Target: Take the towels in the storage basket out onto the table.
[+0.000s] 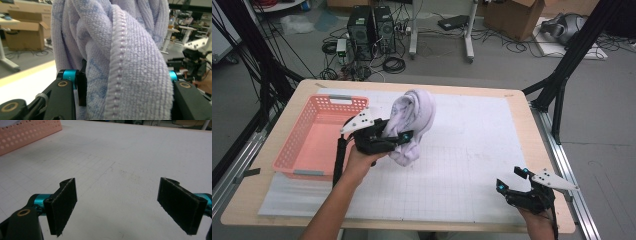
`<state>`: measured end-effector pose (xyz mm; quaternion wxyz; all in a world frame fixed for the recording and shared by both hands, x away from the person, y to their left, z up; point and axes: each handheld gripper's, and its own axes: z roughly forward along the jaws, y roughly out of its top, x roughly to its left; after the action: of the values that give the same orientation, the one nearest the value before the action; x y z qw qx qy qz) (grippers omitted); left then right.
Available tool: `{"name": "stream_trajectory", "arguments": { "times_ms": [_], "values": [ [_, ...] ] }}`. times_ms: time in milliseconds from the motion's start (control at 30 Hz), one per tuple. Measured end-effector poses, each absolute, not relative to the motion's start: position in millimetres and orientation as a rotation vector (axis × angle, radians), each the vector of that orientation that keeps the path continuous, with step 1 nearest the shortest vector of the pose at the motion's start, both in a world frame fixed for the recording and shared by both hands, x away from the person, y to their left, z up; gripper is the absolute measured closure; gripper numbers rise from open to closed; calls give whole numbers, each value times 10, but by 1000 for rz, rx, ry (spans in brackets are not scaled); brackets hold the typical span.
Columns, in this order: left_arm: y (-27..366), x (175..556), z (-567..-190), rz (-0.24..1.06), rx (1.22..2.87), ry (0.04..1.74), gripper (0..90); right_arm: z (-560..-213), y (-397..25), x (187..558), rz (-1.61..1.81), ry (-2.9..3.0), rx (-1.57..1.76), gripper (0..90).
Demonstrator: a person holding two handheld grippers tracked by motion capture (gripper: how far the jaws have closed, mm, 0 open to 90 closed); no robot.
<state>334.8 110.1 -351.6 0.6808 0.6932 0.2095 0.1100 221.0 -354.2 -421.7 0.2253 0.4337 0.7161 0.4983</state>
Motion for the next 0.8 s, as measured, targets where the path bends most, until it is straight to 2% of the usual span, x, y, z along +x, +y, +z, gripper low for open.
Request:
{"name": "stream_trajectory", "arguments": {
  "times_ms": [300,533,600,700,800],
  "values": [
    [693,3392,-3931,203,1678,503,473,-4223,-3542,2218,1376,1981,1198,148],
    [465,3464,-4165,226,1774,593,448,-4226,-3531,2225,1377,1987,1197,147],
    [400,3513,-4254,228,1820,657,400,-4227,-3533,2225,1376,1985,1198,148],
    [428,3531,-4248,212,1789,722,267,-4227,-3540,2223,1378,1984,1195,148],
    [476,3506,-4189,247,1765,738,224,-4232,-3547,2224,1380,1982,1204,147]
  ]
}}
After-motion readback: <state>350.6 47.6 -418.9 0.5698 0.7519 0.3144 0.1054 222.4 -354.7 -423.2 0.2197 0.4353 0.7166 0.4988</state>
